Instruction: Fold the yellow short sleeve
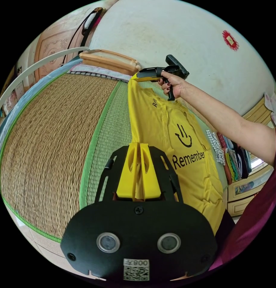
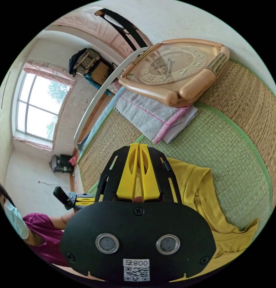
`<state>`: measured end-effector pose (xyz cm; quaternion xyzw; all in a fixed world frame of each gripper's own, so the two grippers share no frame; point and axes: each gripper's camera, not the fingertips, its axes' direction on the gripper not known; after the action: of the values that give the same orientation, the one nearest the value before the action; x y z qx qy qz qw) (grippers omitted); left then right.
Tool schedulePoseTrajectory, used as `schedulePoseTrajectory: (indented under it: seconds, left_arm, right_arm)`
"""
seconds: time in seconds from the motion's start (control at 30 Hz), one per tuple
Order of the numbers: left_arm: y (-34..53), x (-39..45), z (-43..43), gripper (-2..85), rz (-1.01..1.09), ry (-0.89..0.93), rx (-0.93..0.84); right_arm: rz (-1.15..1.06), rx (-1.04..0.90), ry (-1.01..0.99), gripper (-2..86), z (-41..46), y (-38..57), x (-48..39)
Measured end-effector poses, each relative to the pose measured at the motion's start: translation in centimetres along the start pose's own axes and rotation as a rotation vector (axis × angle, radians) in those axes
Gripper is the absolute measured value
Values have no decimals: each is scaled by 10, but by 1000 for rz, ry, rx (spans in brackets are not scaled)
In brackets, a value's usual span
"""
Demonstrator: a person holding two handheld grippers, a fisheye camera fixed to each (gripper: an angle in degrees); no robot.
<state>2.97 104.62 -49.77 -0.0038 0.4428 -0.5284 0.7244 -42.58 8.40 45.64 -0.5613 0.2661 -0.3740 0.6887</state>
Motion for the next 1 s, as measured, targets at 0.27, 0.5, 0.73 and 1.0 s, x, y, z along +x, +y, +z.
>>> schedulePoseTrajectory:
  seconds: [0.27,0.5,0.73,1.0]
  left_arm:
    - [-1,9,1,15,-19,-4,2]
    - [1,23,-4,27,-37,-13,40]
    - [7,67,-19,33,25,-10,79]
    - [-15,117,28,20,103,-48,-115]
  right_arm:
    - [8,42,-74,-1,15,23,20]
    - [-29,127,-108,1,2,68,25]
    - [-143,133,147,1,-2,176,-10]
    - [-57,40,302,0,60,219,12]
